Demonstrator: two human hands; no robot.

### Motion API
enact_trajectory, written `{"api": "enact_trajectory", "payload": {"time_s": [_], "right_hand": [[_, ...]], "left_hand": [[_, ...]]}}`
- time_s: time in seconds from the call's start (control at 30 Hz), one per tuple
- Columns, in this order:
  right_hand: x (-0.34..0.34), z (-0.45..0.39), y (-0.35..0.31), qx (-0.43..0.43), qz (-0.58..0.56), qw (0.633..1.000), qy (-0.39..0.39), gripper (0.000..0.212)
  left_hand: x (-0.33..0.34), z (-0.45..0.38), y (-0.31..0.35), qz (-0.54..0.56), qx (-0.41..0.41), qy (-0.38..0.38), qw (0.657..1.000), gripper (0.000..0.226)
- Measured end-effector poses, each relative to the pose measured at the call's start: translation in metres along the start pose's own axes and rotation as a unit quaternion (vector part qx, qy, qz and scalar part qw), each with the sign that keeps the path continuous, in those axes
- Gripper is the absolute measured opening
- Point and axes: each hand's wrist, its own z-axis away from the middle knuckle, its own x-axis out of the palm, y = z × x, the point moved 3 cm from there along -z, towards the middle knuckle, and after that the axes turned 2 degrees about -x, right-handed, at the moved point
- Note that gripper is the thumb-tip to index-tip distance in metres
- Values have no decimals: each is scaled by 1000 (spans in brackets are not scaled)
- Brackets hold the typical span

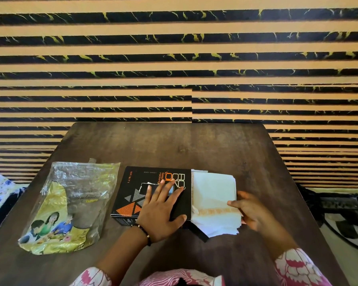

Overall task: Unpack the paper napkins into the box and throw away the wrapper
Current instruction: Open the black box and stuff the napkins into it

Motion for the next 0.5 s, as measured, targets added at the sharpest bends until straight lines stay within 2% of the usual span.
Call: {"api": "enact_trajectory", "payload": {"time_s": [0.13, 0.27, 0.4, 0.5], "right_hand": [[5, 1, -7, 1, -66, 998, 13, 29], [10, 5, -9, -22, -74, 996, 40, 33], [10, 8, -4, -81, 17, 994, 65, 44], [8, 10, -2, -93, 78, 991, 59, 48]], "left_hand": [[-1, 2, 1, 11, 3, 2, 1000, 84], [0, 2, 0, 13, 0, 4, 1000, 82], [0, 3, -1, 15, 2, 4, 1000, 82], [0, 3, 0, 18, 4, 2, 1000, 82]]}}
